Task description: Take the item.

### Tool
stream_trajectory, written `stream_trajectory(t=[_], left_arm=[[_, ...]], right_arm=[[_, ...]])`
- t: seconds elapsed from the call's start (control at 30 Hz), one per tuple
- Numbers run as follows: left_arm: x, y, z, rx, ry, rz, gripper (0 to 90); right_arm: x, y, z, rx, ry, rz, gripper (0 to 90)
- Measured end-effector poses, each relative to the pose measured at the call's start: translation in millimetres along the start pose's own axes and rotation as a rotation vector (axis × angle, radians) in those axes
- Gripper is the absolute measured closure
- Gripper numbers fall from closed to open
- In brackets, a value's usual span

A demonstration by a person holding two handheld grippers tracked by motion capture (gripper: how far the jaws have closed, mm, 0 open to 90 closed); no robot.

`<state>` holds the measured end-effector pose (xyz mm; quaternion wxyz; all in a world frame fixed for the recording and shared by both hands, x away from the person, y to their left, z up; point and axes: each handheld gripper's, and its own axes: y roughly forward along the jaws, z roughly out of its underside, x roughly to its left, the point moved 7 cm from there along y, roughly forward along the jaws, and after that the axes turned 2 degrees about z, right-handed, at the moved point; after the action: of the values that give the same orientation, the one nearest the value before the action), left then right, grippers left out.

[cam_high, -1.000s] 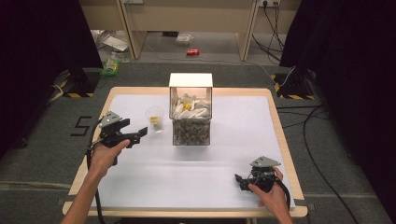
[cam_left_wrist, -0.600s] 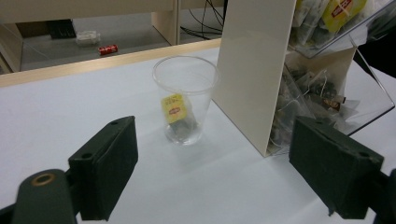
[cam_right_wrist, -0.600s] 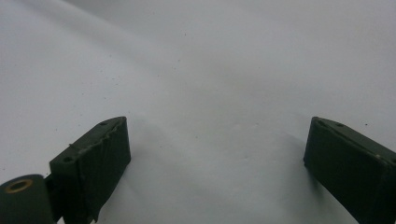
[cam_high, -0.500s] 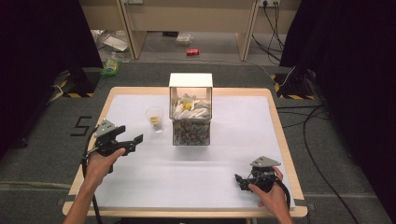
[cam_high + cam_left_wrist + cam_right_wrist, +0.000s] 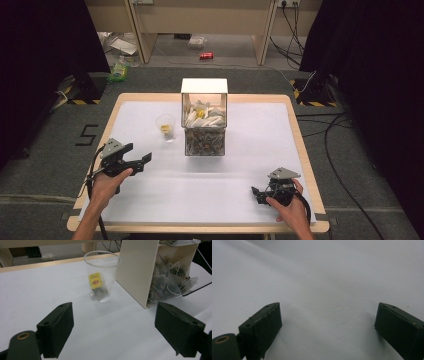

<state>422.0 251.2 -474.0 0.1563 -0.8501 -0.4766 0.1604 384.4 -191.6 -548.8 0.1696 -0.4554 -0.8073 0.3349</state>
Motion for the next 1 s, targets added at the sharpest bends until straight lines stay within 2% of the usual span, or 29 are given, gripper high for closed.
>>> stream_trajectory(t=[0.57,1.0], left_arm=[[-5.1,-2.9,34.2,0.027,0.023,-0.003,15.3],[-11.3,-3.0,52.6,0.057,0.042,0.0,15.2]], right_arm=[[0.0,0.0,0.0,0.0,0.0,0.0,7.9],[0.0,0.0,0.0,0.0,0.0,0.0,7.9]])
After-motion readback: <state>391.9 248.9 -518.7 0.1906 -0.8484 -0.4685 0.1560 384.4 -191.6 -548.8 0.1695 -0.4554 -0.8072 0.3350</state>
